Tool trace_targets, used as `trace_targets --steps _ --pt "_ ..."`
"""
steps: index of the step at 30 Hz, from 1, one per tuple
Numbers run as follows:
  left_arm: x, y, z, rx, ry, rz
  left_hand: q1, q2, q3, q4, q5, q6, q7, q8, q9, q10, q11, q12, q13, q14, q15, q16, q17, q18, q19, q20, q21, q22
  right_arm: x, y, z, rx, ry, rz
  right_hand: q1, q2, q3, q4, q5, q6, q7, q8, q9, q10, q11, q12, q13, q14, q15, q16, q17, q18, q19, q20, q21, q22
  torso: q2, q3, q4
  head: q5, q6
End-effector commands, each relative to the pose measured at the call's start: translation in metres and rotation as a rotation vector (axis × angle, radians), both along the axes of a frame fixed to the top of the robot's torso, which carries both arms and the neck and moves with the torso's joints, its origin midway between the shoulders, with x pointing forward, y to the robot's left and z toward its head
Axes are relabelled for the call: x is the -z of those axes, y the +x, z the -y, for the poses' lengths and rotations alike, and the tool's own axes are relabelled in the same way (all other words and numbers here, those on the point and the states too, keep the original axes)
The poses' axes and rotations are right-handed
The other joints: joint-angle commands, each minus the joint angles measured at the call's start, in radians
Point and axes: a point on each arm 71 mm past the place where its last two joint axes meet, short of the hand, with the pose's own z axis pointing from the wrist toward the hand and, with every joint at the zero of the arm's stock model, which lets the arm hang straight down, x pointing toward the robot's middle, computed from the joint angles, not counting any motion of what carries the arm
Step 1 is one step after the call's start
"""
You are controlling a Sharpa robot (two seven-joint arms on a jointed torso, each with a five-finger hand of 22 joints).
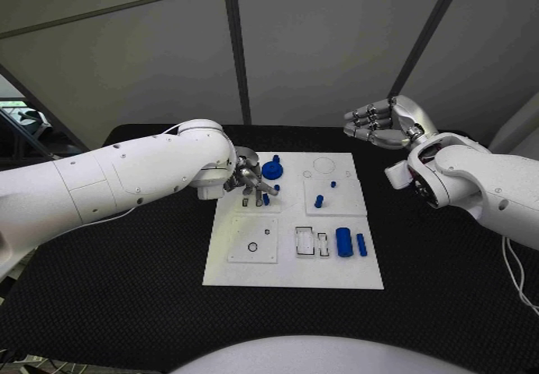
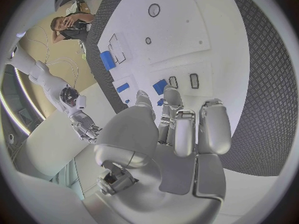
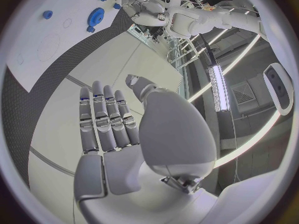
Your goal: Assemble the parts on the task board
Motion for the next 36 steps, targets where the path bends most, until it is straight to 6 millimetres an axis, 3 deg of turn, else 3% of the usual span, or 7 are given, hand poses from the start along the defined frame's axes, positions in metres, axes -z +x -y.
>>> trace_targets --steps 1,14,36 --pt "0.0006 -0.0002 0.0011 0.013 0.02 -0.01 0.002 0.009 -0.003 -0.002 -0.001 -0.007 -0.004 0.004 0.001 0.005 0.001 0.007 0.001 0.081 -0.008 0.001 0.189 -0.066 0.007 0.003 0.004 0.002 -0.0017 0.0004 -0.0003 0.005 0.005 0.005 -0.008 0.0 -0.004 -0.004 0.003 -0.003 0.004 -0.007 -0.001 -0.006 0.003 -0.005 0.0 -0.001 0.005 -0.004 -0.001 0.006 0.007 0.002 -0.003 -0.001 0.001 -0.0007 -0.0002 0.0 -0.001" --pt "0.0034 0.0002 0.0056 0.022 0.029 -0.02 0.019 0.02 0.008 -0.017 -0.001 -0.011 -0.005 0.011 0.013 0.009 0.0 0.01 0.005 0.081 -0.009 0.001 0.189 -0.067 0.011 0.002 0.007 0.007 -0.0007 0.0011 -0.0018 -0.001 0.0 -0.003 -0.01 0.002 -0.007 -0.003 0.005 -0.006 0.005 -0.006 -0.001 -0.008 0.004 -0.006 0.0 -0.004 0.007 -0.005 -0.004 0.006 0.007 0.003 -0.009 -0.002 0.0 0.0002 0.0012 -0.003 -0.01" --pt "0.0045 0.0029 0.0057 0.019 0.036 -0.025 0.045 0.039 0.033 -0.043 -0.001 -0.018 -0.006 0.019 0.03 0.01 -0.001 0.01 0.007 0.081 -0.01 0.0 0.189 -0.067 0.013 0.001 0.006 0.01 0.0002 0.0017 -0.0044 -0.01 0.0 -0.01 -0.012 0.004 -0.009 -0.003 0.008 -0.007 0.006 -0.006 -0.001 -0.009 0.005 -0.006 0.0 -0.007 0.008 -0.005 -0.008 0.006 0.007 0.005 -0.015 -0.003 0.001 -0.0004 0.0014 -0.007 -0.012"
